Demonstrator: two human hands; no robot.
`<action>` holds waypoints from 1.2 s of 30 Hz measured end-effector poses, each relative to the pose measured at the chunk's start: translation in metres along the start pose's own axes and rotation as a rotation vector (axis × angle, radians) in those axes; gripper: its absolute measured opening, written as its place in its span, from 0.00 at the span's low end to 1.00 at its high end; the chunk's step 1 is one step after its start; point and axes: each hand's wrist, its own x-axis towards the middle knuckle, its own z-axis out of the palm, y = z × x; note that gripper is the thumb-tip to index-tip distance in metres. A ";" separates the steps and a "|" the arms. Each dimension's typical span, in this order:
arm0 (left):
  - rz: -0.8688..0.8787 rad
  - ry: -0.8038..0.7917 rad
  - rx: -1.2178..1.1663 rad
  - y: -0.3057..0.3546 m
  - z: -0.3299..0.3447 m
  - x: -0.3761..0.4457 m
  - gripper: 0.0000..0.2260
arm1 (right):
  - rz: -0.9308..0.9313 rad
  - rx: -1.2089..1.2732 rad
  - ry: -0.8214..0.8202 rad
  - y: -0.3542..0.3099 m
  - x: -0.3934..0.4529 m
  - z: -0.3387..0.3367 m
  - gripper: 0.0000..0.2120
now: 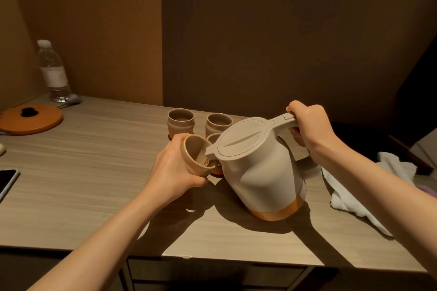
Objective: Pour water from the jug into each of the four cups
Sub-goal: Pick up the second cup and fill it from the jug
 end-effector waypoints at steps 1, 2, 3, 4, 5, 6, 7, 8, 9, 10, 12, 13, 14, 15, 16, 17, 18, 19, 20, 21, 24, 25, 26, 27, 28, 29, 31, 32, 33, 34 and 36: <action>0.001 0.001 0.002 0.000 0.000 0.000 0.42 | -0.001 -0.001 -0.003 0.000 0.000 0.000 0.18; 0.000 0.002 0.003 0.000 0.000 0.000 0.42 | -0.003 -0.002 -0.005 0.000 0.000 0.000 0.18; -0.002 0.002 0.004 -0.001 0.000 0.000 0.42 | -0.007 -0.004 -0.004 0.000 0.000 0.001 0.18; -0.004 0.002 0.004 -0.001 0.000 0.000 0.42 | -0.010 -0.008 0.002 0.000 0.000 0.001 0.18; -0.005 0.003 0.005 -0.001 0.000 0.000 0.42 | -0.013 -0.014 0.009 0.000 0.000 0.001 0.18; -0.006 0.004 0.006 -0.002 0.000 0.000 0.43 | -0.017 -0.018 0.014 -0.001 0.000 0.002 0.18; -0.005 0.004 0.007 -0.002 0.000 0.000 0.42 | -0.020 -0.019 0.016 -0.001 0.000 0.002 0.18; -0.004 0.004 0.007 -0.002 0.000 0.000 0.42 | -0.023 -0.019 0.017 -0.002 0.000 0.002 0.18; -0.003 0.004 0.007 -0.002 0.000 0.000 0.42 | -0.026 -0.022 0.017 -0.001 0.000 0.002 0.18; -0.003 0.004 0.007 -0.002 0.000 0.000 0.42 | -0.028 -0.027 0.018 -0.001 0.000 0.003 0.18; -0.003 0.005 0.008 -0.002 0.000 0.000 0.42 | -0.031 -0.035 0.018 -0.001 0.000 0.003 0.17; -0.005 0.005 0.008 -0.002 0.000 0.000 0.43 | -0.030 -0.038 0.018 -0.001 0.000 0.003 0.17; -0.007 0.006 0.008 -0.002 0.000 -0.001 0.43 | -0.029 -0.039 0.018 -0.001 0.000 0.003 0.17; -0.009 0.006 0.008 -0.003 0.000 -0.001 0.43 | -0.029 -0.038 0.019 -0.002 0.000 0.003 0.17; -0.010 0.005 0.007 -0.003 0.000 0.000 0.43 | -0.030 -0.037 0.020 -0.002 0.000 0.003 0.17; -0.009 0.005 0.007 -0.002 0.000 -0.001 0.43 | -0.032 -0.037 0.021 -0.002 0.000 0.003 0.17; -0.007 0.005 0.007 -0.002 0.000 0.000 0.42 | -0.033 -0.036 0.020 -0.002 0.000 0.003 0.17; -0.006 0.005 0.006 -0.002 0.000 0.000 0.42 | -0.033 -0.036 0.019 -0.002 0.000 0.003 0.17; -0.005 0.005 0.005 -0.002 0.000 0.000 0.42 | -0.033 -0.036 0.016 -0.002 0.000 0.003 0.17; -0.006 0.004 0.004 -0.002 0.000 0.000 0.42 | -0.031 -0.035 0.014 -0.002 0.000 0.003 0.17; -0.007 0.003 0.004 -0.002 0.000 -0.001 0.42 | -0.025 -0.041 0.017 -0.001 0.000 0.003 0.17; -0.004 0.003 0.004 -0.002 0.000 -0.001 0.41 | -0.026 -0.042 0.018 -0.001 0.000 0.004 0.18; 0.000 0.003 0.002 -0.001 0.000 -0.001 0.41 | -0.026 -0.040 0.018 -0.001 0.000 0.004 0.18; 0.002 0.002 0.000 -0.001 -0.001 -0.002 0.41 | -0.028 -0.038 0.018 -0.002 0.000 0.004 0.18; 0.005 0.002 -0.002 -0.001 -0.001 -0.002 0.40 | -0.030 -0.039 0.017 -0.002 -0.001 0.004 0.18; 0.008 0.002 -0.003 0.000 -0.001 -0.002 0.40 | -0.032 -0.043 0.018 -0.002 -0.001 0.004 0.18; 0.012 0.003 -0.005 -0.001 -0.002 -0.002 0.40 | -0.036 -0.050 0.021 -0.002 -0.001 0.004 0.18; 0.011 0.002 -0.005 -0.001 -0.002 -0.002 0.41 | -0.037 -0.049 0.022 -0.002 -0.001 0.005 0.17; 0.009 0.000 -0.006 -0.001 -0.002 -0.002 0.41 | -0.039 -0.048 0.022 -0.002 -0.001 0.005 0.17; 0.007 -0.001 -0.006 -0.001 -0.002 -0.002 0.41 | -0.040 -0.048 0.021 -0.003 -0.001 0.005 0.17; 0.005 -0.002 -0.005 -0.002 -0.002 -0.002 0.41 | -0.044 -0.048 0.016 -0.003 -0.001 0.005 0.16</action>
